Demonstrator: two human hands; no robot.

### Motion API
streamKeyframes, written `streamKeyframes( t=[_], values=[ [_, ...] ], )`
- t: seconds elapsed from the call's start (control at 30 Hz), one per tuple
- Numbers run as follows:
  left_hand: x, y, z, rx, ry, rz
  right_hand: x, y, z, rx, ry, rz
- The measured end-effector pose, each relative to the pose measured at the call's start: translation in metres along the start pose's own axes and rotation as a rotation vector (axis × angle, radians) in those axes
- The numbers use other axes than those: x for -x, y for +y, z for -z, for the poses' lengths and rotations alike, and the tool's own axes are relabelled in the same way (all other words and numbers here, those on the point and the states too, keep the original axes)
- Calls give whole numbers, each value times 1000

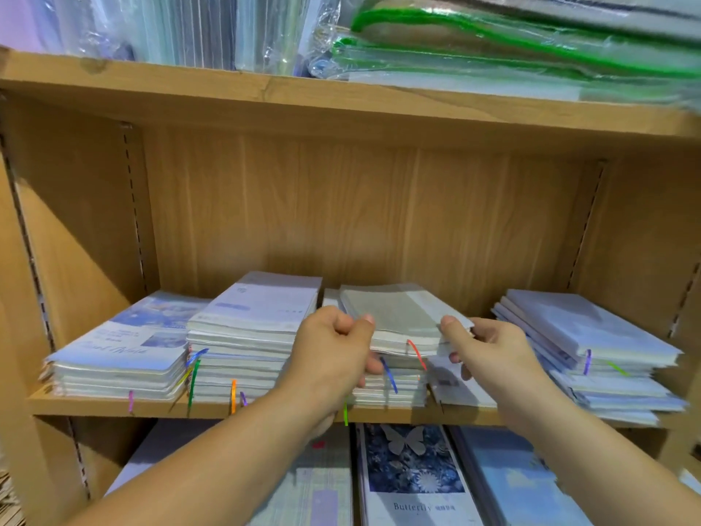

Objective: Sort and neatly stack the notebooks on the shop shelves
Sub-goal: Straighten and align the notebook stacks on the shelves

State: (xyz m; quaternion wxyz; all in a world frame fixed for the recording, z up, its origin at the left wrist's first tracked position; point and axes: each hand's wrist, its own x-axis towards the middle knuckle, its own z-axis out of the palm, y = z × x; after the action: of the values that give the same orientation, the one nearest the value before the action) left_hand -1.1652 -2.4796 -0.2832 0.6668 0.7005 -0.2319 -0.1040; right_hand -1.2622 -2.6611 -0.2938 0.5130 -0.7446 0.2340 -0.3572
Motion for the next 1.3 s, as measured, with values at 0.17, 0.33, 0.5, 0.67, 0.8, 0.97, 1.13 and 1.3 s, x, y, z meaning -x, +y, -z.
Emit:
streamKeyframes(
  t=[0.17, 0.33, 0.5, 0.67, 0.8, 0.97, 1.13, 1.3],
  values=[
    [5, 12, 4, -19, 3, -79, 19, -32, 5, -63, 101, 98],
    [-9, 34, 76, -112, 106, -197, 27, -70, -46, 86, 15, 120],
    [-29, 30, 155, -230, 231, -190, 21, -95, -126, 238, -128, 146],
    [-44, 17, 196, -306, 216, -182, 12, -104, -162, 331, -226, 122],
    [-46, 3, 211, -475, 146, -234, 7, -97, -160, 445, -259, 159],
    [-51, -7, 231, -654, -20, -242, 6, -102, -143, 571, -371, 172],
    [-54, -18, 227, -773, -79, -250, 14, -92, -152, 613, -385, 265],
    [-51, -13, 222, -1036, -32, -349, 13, -87, -156, 652, -332, 321]
  ],
)
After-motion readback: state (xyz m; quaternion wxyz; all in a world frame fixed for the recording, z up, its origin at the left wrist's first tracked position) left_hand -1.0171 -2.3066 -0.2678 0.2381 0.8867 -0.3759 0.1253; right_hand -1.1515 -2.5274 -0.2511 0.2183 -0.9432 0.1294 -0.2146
